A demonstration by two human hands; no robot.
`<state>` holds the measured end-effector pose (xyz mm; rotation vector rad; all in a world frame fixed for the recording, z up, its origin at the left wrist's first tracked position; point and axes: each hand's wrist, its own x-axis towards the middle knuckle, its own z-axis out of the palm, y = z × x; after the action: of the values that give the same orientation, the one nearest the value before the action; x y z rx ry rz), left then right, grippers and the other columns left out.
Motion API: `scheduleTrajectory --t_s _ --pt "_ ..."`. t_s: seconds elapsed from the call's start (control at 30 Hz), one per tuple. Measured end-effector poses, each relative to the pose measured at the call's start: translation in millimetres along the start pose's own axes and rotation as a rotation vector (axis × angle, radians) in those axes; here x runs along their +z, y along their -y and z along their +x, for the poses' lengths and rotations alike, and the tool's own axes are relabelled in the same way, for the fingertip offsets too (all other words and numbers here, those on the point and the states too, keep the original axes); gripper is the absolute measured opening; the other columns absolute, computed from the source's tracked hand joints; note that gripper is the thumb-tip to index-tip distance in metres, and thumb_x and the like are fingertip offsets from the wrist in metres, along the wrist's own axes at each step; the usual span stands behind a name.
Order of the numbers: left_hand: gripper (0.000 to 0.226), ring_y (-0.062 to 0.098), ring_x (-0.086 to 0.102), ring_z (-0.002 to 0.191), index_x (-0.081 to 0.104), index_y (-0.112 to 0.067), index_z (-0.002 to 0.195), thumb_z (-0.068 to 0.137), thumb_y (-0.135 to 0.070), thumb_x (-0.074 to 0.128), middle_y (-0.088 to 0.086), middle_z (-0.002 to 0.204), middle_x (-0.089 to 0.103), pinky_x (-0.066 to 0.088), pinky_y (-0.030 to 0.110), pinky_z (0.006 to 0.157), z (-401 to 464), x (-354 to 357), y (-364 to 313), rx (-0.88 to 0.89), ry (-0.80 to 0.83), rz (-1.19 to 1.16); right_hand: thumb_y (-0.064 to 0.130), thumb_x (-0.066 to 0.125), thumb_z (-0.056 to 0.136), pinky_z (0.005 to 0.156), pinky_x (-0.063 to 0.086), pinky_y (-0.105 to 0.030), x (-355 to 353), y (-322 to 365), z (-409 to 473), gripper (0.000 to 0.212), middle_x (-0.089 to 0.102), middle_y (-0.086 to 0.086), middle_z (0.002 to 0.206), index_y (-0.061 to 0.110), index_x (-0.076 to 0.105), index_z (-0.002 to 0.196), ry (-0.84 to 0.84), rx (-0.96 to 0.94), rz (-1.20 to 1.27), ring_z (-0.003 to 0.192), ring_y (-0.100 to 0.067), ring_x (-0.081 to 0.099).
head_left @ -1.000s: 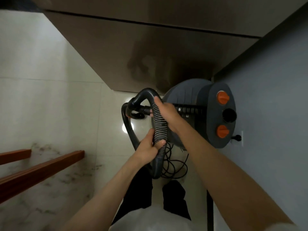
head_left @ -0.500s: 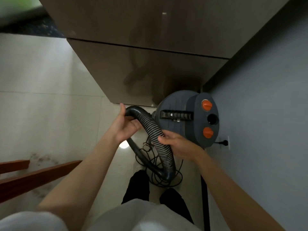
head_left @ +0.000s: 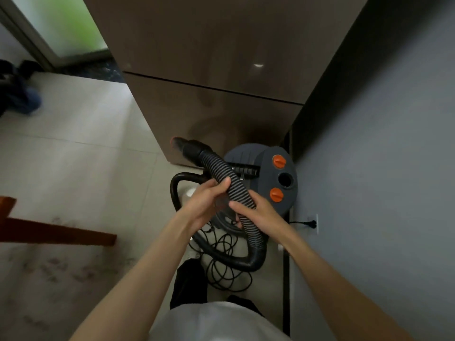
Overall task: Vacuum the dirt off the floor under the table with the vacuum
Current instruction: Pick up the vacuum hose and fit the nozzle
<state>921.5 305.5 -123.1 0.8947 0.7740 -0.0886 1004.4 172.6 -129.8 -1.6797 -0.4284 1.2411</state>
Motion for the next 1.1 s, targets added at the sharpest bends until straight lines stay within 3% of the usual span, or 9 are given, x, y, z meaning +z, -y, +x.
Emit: scheduleTrajectory --t_s 0.17,0.27,0.33,0.4,0.47,0.6,0.73,0.87,1.1 --pt "0.082 0.030 0.051 0.120 0.031 0.002 0.140 0.085 -0.058 0.045 0.018 0.127 0.056 0.036 0.048 0.104 -6.2 -20.1 7.6 0.056 -0.115 -0.643 0.003 0.059 0.089 0.062 0.052 -0.025 -19.7 -12.8 -44.5 0.014 0.061 -0.006 0.074 0.010 0.055 0.101 0.141 0.006 0.214 0.064 -0.015 0.060" --pt "0.072 0.035 0.052 0.117 0.041 0.006 0.133 0.079 -0.030 0.072 0.025 0.123 0.057 0.047 0.045 0.095 -12.0 -14.3 -7.6 0.079 -0.100 -0.706 -0.001 0.057 0.088 0.070 0.055 -0.029 -29.5 -16.5 -57.8 0.014 0.063 -0.011 0.079 0.007 0.053 0.099 0.259 0.056 0.261 0.071 -0.020 0.062" --pt "0.088 0.036 0.057 0.109 0.054 0.007 0.117 0.040 -0.009 0.094 0.026 0.105 0.066 0.054 0.045 0.083 -16.2 -6.5 -8.7 0.087 -0.016 -0.649 0.003 0.060 0.086 0.071 0.055 -0.030 -29.0 -15.2 -61.0 0.015 0.063 -0.013 0.083 0.003 0.053 0.099 0.316 0.075 0.268 0.072 -0.021 0.063" --pt "0.087 0.034 0.064 0.098 0.059 0.006 0.103 0.026 -0.008 0.096 0.023 0.096 0.069 0.057 0.043 0.074 -14.9 -7.0 -3.6 0.085 0.043 -0.609 0.020 0.062 0.086 0.067 0.056 -0.030 -22.8 -10.9 -58.8 0.026 0.064 -0.012 0.082 0.002 0.053 0.102 0.314 0.091 0.345 0.070 -0.020 0.064" --pt "0.075 0.028 0.070 0.089 0.065 0.002 0.098 0.031 -0.013 0.096 0.018 0.094 0.071 0.058 0.035 0.069 -14.4 -5.3 1.2 0.071 0.061 -0.481 0.032 0.062 0.088 0.058 0.054 -0.028 -16.5 -5.1 -52.6 0.033 0.062 -0.009 0.076 0.004 0.052 0.103 0.244 0.088 0.348 0.062 -0.018 0.062" --pt "0.024 0.018 0.068 0.080 0.068 -0.003 0.092 0.074 -0.018 0.068 0.007 0.083 0.070 0.055 0.024 0.070 -23.4 4.6 5.0 0.114 0.081 -0.193 0.016 0.063 0.090 0.050 0.048 -0.025 -1.6 -9.1 -50.1 0.012 0.055 -0.003 0.064 0.010 0.053 0.092 0.053 -0.019 0.033 0.050 -0.012 0.053" --pt "0.034 0.022 0.060 0.100 0.058 0.001 0.110 0.086 -0.022 0.060 0.009 0.100 0.066 0.048 0.030 0.090 -25.0 10.3 -1.2 0.180 -0.038 0.059 0.020 0.066 0.087 0.053 0.048 -0.020 7.5 -18.8 -51.4 0.013 0.058 0.002 0.069 0.017 0.054 0.091 -0.141 -0.095 -0.121 0.052 -0.006 0.055" --pt "0.043 0.023 0.058 0.103 0.051 -0.003 0.112 0.090 -0.040 0.053 0.009 0.100 0.062 0.043 0.037 0.097 -18.7 3.1 0.1 0.098 -0.064 -0.299 0.026 0.069 0.084 0.066 0.049 -0.024 14.0 -30.6 -52.3 0.022 0.060 0.005 0.080 0.020 0.054 0.099 -0.110 -0.092 -0.244 0.070 -0.008 0.059" --pt "0.024 0.021 0.061 0.080 0.049 -0.008 0.100 0.099 -0.031 0.042 0.011 0.088 0.057 0.053 0.032 0.076 -11.8 9.3 26.6 0.159 -0.196 -0.130 0.037 0.041 0.100 0.091 0.048 -0.029 -3.6 -56.8 -55.4 0.034 0.063 -0.009 0.112 0.012 0.056 0.118 -0.022 0.146 -0.020 0.108 -0.021 0.061"
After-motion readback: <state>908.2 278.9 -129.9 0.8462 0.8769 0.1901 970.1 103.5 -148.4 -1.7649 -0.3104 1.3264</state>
